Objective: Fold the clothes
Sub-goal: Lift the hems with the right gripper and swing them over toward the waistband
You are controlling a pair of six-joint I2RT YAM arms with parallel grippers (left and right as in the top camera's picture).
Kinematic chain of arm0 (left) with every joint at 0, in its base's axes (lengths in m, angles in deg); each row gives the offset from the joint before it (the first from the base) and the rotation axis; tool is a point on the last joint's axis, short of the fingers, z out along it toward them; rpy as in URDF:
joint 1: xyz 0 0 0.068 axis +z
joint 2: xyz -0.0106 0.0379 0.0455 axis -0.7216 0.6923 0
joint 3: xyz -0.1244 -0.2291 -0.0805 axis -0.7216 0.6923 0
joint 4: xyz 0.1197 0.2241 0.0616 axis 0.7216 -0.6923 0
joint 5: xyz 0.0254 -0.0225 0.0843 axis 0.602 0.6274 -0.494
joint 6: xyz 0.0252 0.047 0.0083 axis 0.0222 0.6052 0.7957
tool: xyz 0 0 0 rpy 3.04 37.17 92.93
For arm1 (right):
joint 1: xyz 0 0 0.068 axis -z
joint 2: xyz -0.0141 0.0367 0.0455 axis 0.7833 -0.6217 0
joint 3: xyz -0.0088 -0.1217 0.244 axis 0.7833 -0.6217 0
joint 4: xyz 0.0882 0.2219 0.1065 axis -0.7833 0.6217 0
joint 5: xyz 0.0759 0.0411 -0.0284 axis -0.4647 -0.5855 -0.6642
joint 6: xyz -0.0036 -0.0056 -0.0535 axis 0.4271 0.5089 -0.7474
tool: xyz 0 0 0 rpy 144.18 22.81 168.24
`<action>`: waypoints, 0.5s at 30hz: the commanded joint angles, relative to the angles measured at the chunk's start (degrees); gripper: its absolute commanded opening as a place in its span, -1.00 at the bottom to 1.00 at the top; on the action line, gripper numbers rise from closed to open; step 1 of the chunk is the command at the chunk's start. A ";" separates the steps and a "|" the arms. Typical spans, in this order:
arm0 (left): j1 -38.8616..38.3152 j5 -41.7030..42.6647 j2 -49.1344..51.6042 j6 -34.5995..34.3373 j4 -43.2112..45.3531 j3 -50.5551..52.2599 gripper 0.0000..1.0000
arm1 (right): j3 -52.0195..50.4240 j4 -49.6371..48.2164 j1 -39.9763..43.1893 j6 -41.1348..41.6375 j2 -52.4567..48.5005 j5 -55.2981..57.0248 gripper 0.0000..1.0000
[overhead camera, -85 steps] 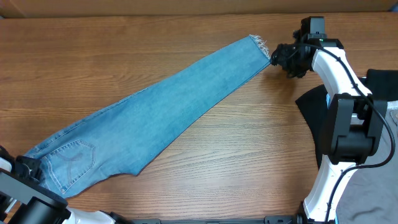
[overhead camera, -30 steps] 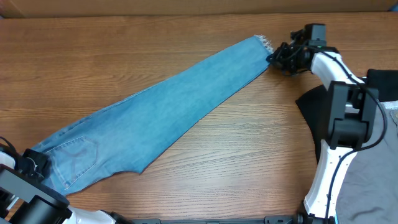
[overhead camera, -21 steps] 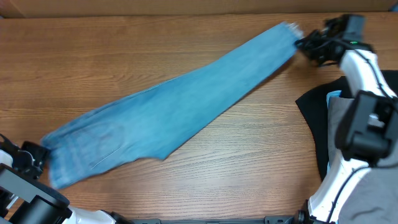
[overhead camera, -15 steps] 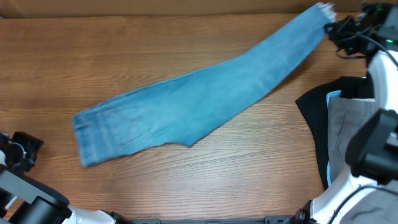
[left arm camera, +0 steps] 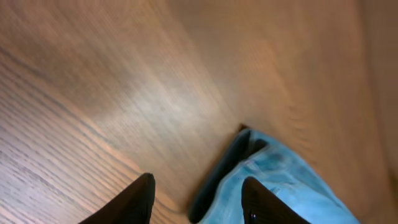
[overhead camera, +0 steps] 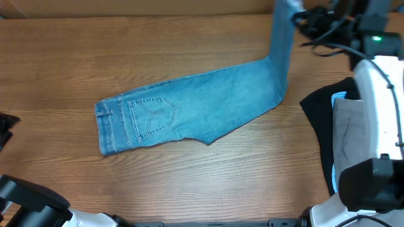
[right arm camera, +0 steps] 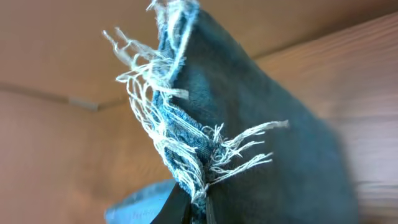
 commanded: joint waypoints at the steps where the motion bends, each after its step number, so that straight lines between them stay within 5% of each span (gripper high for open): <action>1: -0.07 4.24 0.11 2.14 -3.48 -6.88 -0.03 | 1.46 1.38 -6.78 -0.81 2.25 2.73 -0.92; 15: -0.07 8.72 -3.28 2.10 -6.67 -12.59 -0.01 | 1.33 -0.33 -38.38 1.05 -2.51 23.52 -0.92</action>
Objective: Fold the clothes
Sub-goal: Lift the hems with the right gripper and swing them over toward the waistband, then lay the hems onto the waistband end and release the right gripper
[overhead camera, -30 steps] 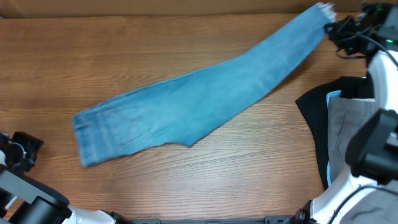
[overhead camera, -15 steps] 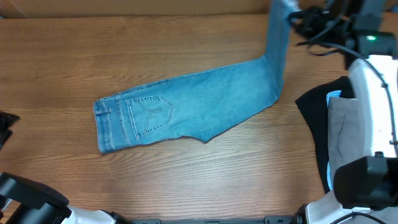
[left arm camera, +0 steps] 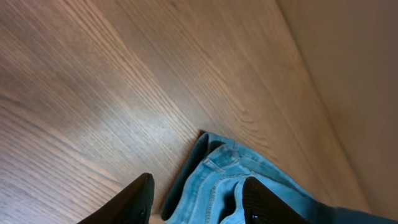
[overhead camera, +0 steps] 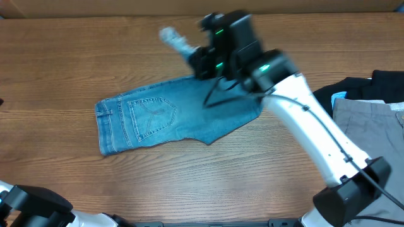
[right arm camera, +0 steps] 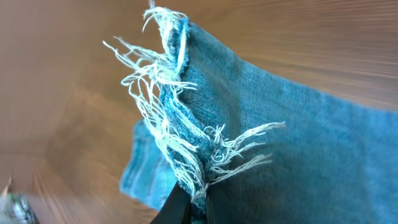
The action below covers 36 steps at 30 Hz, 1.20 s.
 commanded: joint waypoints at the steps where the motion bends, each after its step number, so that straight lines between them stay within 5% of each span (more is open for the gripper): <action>1: -0.07 3.43 -1.68 1.07 -0.42 -1.42 -0.01 | 1.33 -2.29 -4.59 1.25 -3.21 6.80 -0.92; 36: -0.11 3.80 -1.68 1.09 -2.34 -1.42 -0.01 | 0.44 -15.10 -18.05 5.44 -18.69 6.27 -0.92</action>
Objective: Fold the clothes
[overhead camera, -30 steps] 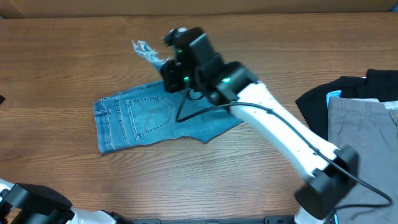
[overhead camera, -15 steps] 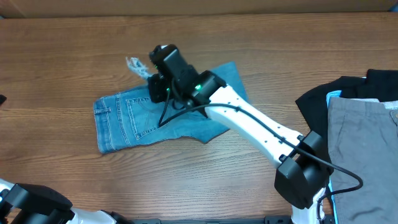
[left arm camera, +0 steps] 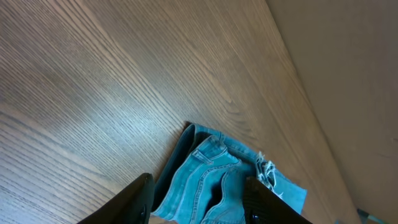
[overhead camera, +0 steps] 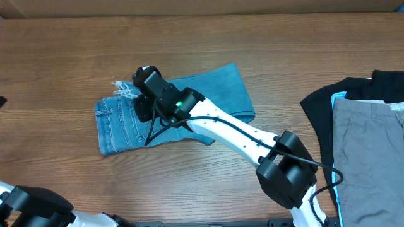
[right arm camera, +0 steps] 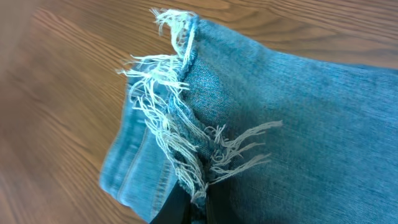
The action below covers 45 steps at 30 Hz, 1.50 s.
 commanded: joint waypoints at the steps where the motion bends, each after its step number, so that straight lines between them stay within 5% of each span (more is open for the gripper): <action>1: -0.11 1.07 -1.40 1.09 -0.31 -1.25 -0.01 | 0.46 -2.93 -0.59 0.31 0.57 -3.78 -0.92; 15: -1.29 0.63 -1.38 1.09 -0.28 -1.22 0.00 | 0.37 -4.63 -1.95 0.55 -2.75 -7.17 -0.92; 24: -2.69 -0.02 -1.38 1.51 0.39 -1.22 0.03 | 0.37 -5.51 -5.68 -1.99 -3.89 -10.67 -0.63; 30: -2.69 -0.57 -1.38 1.51 0.37 -1.22 0.04 | 0.39 -3.15 -7.45 -5.64 -3.78 -12.50 -0.89; 32: -2.69 -0.83 -1.38 1.51 0.31 -1.20 0.04 | 0.39 -2.67 -7.56 -6.58 -3.76 -12.46 -0.78; 34: -2.69 -0.85 -1.38 1.51 0.15 -1.18 0.04 | 0.44 -2.62 -7.41 -7.50 -3.54 -12.04 -0.35; 40: -2.69 -0.85 -1.38 1.51 0.00 -1.18 0.07 | 0.68 -1.38 -4.07 -7.48 -2.86 -9.84 0.17; 45: -3.28 -0.81 -1.38 1.64 -0.24 -1.18 0.13 | 0.68 4.46 0.28 -7.06 -2.80 -9.94 0.10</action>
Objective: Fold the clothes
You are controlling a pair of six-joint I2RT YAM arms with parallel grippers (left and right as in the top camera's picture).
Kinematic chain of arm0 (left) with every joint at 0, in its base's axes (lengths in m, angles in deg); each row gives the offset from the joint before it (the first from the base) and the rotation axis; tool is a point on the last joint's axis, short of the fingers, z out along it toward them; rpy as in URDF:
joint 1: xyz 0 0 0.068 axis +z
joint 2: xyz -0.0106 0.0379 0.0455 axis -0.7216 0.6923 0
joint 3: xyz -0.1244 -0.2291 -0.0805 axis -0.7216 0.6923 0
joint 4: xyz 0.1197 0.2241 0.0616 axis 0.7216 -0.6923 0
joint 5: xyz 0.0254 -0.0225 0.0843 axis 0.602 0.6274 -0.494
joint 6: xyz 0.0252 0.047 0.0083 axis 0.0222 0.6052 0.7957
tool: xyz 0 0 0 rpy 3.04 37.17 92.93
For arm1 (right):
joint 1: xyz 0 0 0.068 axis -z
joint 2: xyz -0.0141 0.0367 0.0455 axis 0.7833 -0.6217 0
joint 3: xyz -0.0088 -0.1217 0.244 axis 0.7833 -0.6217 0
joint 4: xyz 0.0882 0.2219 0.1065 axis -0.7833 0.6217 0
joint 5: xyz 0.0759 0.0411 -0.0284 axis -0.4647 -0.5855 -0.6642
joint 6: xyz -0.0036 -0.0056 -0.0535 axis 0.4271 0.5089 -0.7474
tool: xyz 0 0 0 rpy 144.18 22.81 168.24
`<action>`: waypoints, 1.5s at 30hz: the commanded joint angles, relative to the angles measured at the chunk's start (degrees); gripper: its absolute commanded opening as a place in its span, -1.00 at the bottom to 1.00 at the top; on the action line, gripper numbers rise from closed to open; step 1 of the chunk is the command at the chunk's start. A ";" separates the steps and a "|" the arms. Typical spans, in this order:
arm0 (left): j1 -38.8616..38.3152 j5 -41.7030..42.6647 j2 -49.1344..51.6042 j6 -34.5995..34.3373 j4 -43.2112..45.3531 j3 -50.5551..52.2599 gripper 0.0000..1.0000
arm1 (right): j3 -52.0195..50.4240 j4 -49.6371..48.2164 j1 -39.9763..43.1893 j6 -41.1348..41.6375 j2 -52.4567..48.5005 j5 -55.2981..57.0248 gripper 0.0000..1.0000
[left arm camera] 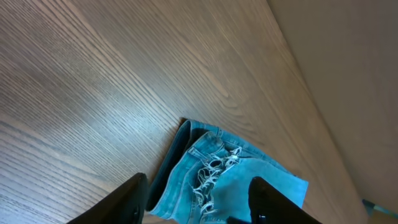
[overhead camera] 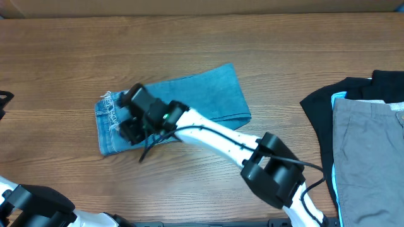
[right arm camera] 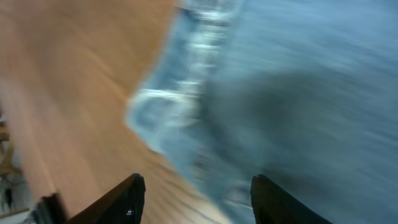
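Blue jeans (overhead camera: 202, 94) lie doubled over on the wooden table (overhead camera: 189, 183), left of the middle. Their frayed hem (overhead camera: 112, 107) rests on the waistband end at the left. My right gripper (overhead camera: 129, 120) hangs low over that end, open, with nothing between its fingers; its own view is blurred, showing denim (right arm camera: 298, 93) under the open gripper (right arm camera: 196, 199). My left gripper (left arm camera: 199, 208) is open at the table's far left edge, apart from the jeans (left arm camera: 261, 180), with the frayed hem (left arm camera: 214, 171) in its sight.
A black garment (overhead camera: 322, 126) with a grey one (overhead camera: 366, 151) on top lies at the right edge of the table. A cardboard wall (overhead camera: 189, 5) runs along the back.
My right gripper was shut on the frayed hem over the waistband; now it is open and the hem lies on the waistband end. The gripper sits slightly nearer the front left. The left arm stayed put.
My right gripper first held the leg hem high at the back right, the jeans stretched out across the table. Then it had the hem over the middle, then over the waistband with the leg doubled back. Now the hem is let go and the jeans lie halved.
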 commanded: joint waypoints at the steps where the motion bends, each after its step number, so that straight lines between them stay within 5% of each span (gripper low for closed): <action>1: -1.42 0.81 -1.38 2.86 -0.24 -1.18 0.12 | 0.72 1.95 3.87 0.37 1.55 0.59 -0.02; 11: -18.34 6.25 -1.38 17.66 -1.62 -0.81 -0.13 | 0.72 12.52 20.20 6.32 12.41 -0.33 -0.21; 16: -32.35 0.31 -0.24 21.16 0.66 1.57 -0.21 | 0.72 19.78 29.88 7.85 15.58 -4.22 -0.26; 26: -47.50 -20.48 6.84 6.21 11.13 13.90 -0.49 | -3.98 32.35 36.02 -6.29 12.15 -5.44 -0.46; 36: -46.80 -29.16 15.45 0.07 19.91 25.24 -0.49 | -19.69 22.29 36.92 -7.08 6.19 -3.08 -0.61; 45: -46.58 -35.78 19.17 -0.94 21.16 25.44 -0.44 | -28.65 15.85 39.10 -4.20 5.38 -3.10 -0.87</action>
